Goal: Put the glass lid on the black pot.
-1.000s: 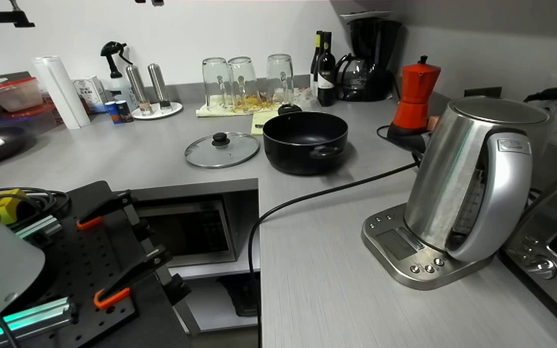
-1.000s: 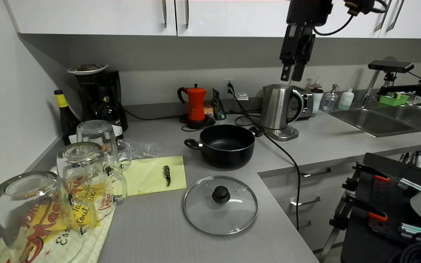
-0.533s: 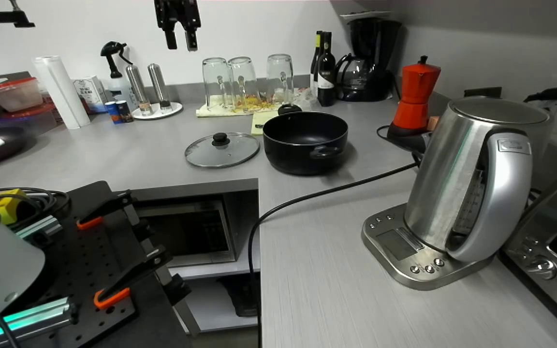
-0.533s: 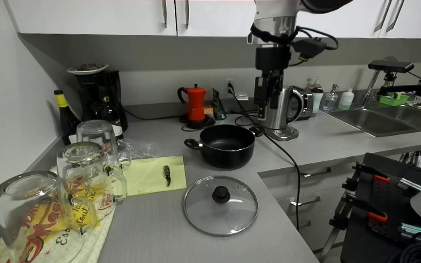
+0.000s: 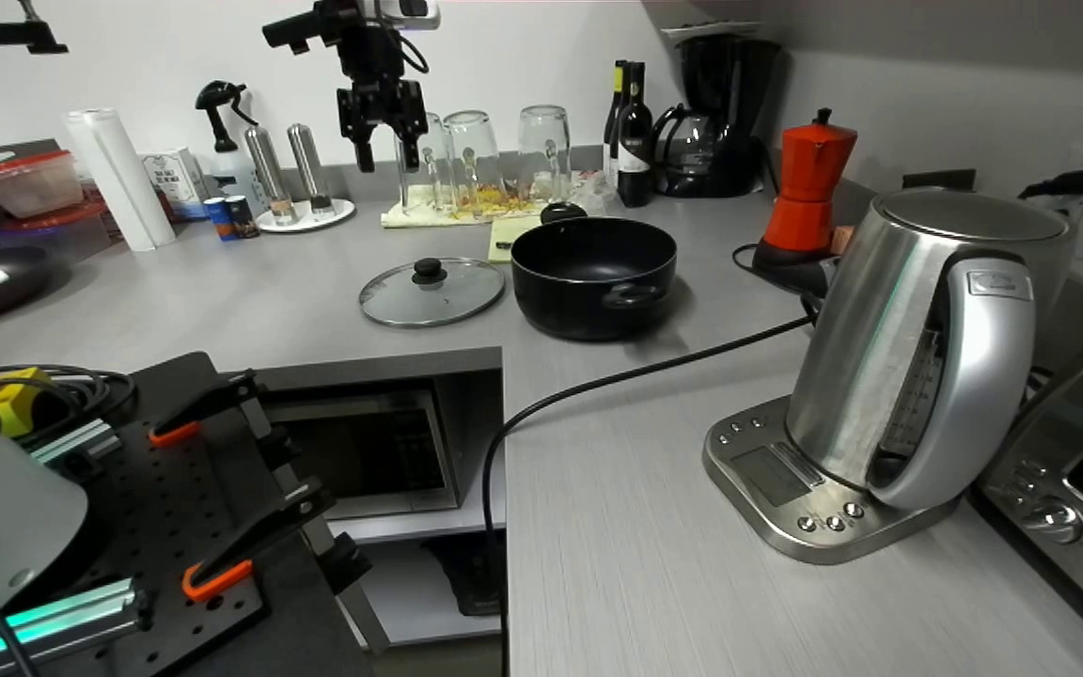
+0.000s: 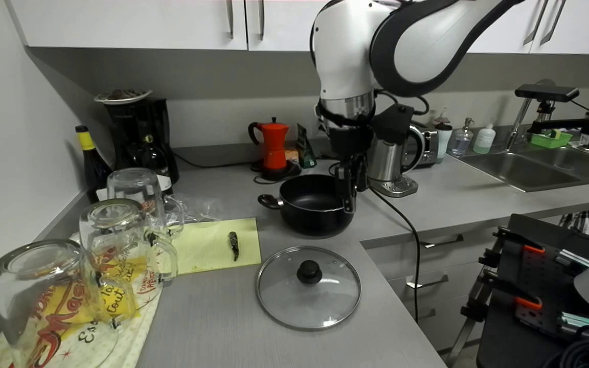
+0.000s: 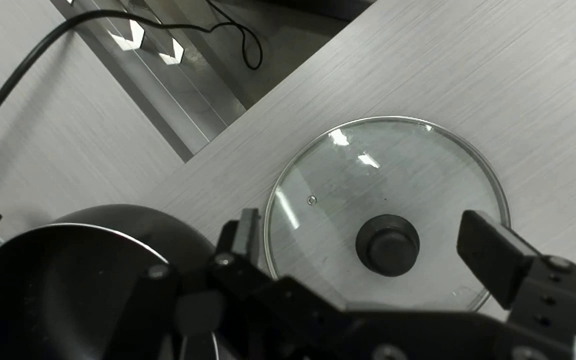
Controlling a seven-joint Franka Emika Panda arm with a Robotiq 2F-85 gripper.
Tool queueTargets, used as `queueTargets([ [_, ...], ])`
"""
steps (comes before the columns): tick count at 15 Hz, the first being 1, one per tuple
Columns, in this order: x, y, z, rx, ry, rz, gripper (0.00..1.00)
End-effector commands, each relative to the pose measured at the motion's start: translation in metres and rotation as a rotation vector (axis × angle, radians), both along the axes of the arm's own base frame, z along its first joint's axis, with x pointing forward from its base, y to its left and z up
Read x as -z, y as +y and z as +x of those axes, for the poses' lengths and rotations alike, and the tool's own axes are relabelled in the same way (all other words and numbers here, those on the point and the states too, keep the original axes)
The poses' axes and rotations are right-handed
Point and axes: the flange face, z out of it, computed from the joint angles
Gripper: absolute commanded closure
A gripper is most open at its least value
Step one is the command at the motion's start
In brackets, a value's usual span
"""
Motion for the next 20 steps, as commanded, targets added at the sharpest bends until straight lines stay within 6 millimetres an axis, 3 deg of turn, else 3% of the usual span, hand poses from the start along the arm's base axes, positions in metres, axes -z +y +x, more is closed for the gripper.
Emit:
queueTargets([
  [1,0.033,0.021,0.018,-0.067,0.019,-0.024,0.0],
  [8,0.092,0.048,0.038,-0.141,0.101,0.0,0.0],
  [15,0.13,0.04,0.072,-0.188,0.163,0.02,0.0],
  [20,0.149,0.045,0.072,-0.248,0.236,0.017,0.0],
])
